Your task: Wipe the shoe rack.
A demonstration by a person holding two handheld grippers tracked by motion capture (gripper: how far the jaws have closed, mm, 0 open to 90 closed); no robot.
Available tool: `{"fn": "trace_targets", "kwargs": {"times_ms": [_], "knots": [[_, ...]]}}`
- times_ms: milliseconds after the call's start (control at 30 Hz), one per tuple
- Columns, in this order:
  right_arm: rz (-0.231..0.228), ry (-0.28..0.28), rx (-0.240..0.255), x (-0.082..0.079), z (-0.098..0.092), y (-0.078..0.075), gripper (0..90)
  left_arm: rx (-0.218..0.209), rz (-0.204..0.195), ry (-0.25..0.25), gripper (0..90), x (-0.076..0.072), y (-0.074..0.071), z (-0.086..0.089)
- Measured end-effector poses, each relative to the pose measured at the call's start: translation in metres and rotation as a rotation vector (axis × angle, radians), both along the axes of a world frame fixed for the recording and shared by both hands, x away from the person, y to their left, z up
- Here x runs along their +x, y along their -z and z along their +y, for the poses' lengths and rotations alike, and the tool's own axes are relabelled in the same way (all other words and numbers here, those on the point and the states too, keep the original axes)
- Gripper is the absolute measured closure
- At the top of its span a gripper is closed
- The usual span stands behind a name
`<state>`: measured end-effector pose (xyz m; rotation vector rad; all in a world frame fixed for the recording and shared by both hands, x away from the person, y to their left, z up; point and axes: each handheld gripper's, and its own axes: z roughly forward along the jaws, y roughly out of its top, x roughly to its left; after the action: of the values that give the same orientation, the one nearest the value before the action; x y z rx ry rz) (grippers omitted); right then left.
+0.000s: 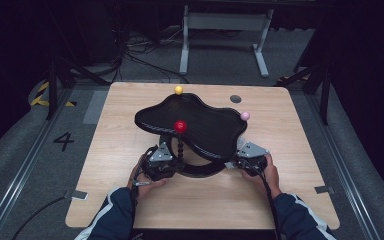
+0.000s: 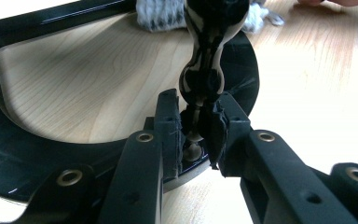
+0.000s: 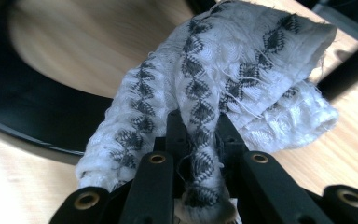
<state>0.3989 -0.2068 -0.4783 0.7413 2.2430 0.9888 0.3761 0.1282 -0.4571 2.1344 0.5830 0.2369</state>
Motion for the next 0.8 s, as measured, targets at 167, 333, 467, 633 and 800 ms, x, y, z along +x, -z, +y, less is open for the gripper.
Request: {"fn": "trace_targets", "kwargs": {"times_ms": [167,333,467,633,800], "knots": [[-0.010,0.068,-0.019,0.011,-0.014,0.008,80.2,-0.006,0.008,-0.005,74.7,0.000,0.000,0.001],[-0.003,0.066,0.004,0.013,-0.014,0.005,80.1,-0.017,0.008,-0.004,74.7,0.000,0.002,0.001],[-0.023,0.034,-0.016,0.006,-0.003,0.003,80.3,-0.016,0.009,-0.007,74.7,0.000,0.002,0.001],[0.010,-0.051,-0.007,-0.008,0.012,-0.002,80.3,-0.007,0.003,-0.002,74.7,0.001,0.002,0.001],[0.025,-0.147,-0.002,-0.027,0.045,-0.003,80.3,-0.006,0.002,-0.007,74.6,0.000,0.001,0.000]]}}
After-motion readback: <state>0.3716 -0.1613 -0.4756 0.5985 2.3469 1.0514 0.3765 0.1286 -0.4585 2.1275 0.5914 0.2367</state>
